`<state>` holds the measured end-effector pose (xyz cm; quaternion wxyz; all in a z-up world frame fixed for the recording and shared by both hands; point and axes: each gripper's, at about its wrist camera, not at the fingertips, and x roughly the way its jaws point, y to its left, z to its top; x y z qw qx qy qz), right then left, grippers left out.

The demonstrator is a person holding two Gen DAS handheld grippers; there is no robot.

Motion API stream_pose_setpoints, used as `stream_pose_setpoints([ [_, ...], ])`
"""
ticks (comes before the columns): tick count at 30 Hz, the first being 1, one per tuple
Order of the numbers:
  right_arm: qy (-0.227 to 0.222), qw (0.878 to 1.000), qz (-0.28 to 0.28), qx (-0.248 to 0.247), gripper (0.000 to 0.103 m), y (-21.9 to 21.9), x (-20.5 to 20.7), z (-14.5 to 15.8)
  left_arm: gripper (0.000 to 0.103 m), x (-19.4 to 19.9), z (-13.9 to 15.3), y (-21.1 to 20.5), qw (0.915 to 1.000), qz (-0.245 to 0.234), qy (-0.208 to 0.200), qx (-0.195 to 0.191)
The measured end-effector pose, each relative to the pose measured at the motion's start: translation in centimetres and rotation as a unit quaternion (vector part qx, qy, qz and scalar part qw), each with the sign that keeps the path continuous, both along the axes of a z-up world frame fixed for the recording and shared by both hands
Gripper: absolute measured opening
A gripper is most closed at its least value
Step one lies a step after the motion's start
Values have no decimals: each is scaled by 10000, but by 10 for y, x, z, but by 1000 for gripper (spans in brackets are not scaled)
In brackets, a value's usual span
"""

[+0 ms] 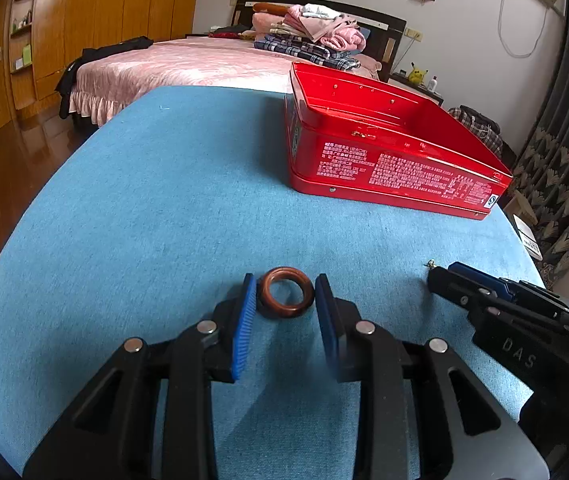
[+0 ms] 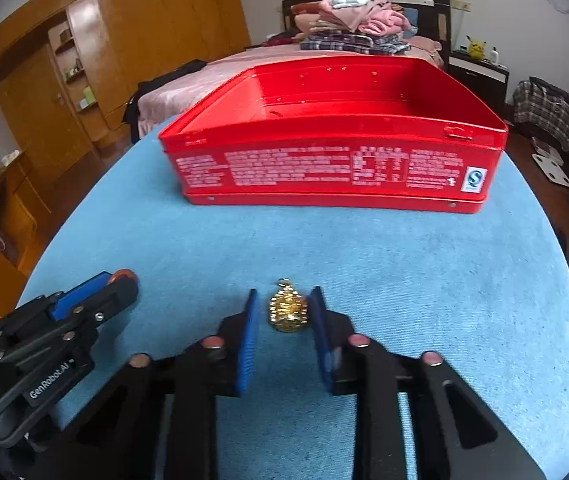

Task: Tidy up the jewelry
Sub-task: 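Grasp the gold pendant with the right tool while the left tool holds the ring, then carry the ring and pendant into the red tin and open both tools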

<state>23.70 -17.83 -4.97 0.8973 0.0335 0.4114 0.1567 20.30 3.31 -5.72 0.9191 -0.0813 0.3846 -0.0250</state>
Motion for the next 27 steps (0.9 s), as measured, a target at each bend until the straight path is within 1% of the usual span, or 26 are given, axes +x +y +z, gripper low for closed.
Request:
stream_pose_setpoints([
  [2, -15, 10000, 35, -10, 19, -3, -1, 0, 28, 0, 0, -1, 10000, -9, 2, 5],
  [6, -135, 9995, 93, -255, 19, -1, -11, 4, 28, 0, 2, -7, 10000, -70, -8, 35],
  [10, -219, 9994, 120, -256, 19, -5, -22, 9, 28, -3, 8, -13, 9999, -128, -66, 52],
  [19, -570, 9981, -3, -221, 19, -28, -28, 45, 28, -10, 27, -30, 9992, -268, -290, 86],
  [27, -898, 9958, -137, -103, 19, -49, -15, 76, 28, 0, 56, -42, 9978, -335, -540, 166],
])
